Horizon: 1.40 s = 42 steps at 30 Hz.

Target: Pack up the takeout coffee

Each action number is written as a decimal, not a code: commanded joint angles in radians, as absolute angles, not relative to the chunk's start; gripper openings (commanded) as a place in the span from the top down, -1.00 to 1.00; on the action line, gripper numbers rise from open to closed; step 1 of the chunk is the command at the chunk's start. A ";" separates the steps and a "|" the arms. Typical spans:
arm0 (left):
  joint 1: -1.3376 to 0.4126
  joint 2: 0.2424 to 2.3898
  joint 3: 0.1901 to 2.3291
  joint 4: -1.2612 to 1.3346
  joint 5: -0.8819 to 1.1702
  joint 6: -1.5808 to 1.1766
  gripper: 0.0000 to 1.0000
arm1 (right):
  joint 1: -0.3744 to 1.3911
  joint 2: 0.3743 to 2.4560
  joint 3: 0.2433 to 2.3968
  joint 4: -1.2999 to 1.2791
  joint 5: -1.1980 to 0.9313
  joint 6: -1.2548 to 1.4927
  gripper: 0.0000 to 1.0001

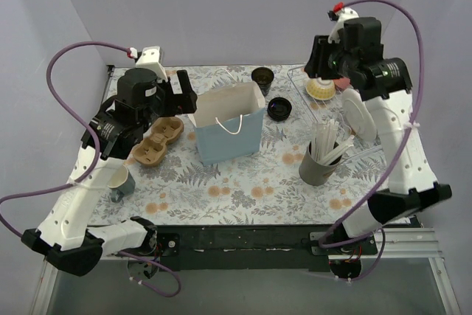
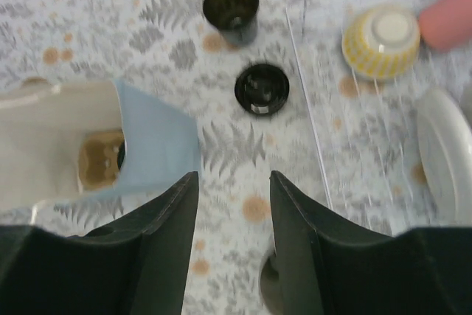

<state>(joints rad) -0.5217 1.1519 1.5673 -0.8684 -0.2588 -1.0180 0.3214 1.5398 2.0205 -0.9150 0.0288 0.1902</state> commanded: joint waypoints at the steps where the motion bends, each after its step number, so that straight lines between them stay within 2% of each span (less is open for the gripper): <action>1: -0.525 1.091 1.526 -0.813 -0.215 -0.979 -0.96 | 0.328 1.380 1.847 -1.223 0.049 0.304 -0.03; 6: -0.525 1.095 1.522 -0.857 -0.247 -0.996 -0.96 | 0.333 1.215 1.587 -1.184 -0.115 0.347 0.02; 10: -0.525 1.106 1.529 -0.882 -0.284 -0.999 -0.96 | 0.333 1.154 1.467 -1.123 -0.106 0.338 0.03; 18: -0.525 1.075 1.526 -0.900 -0.327 -1.048 -0.96 | 0.333 1.166 1.352 -0.959 -0.006 0.245 0.05; 21: -0.525 1.072 1.542 -0.893 -0.324 -1.032 -0.96 | 0.333 1.196 1.338 -0.934 0.074 0.236 0.07; 42: -0.525 1.049 1.528 -0.899 -0.356 -1.009 -0.96 | 0.331 1.295 1.289 -0.844 0.124 0.204 0.15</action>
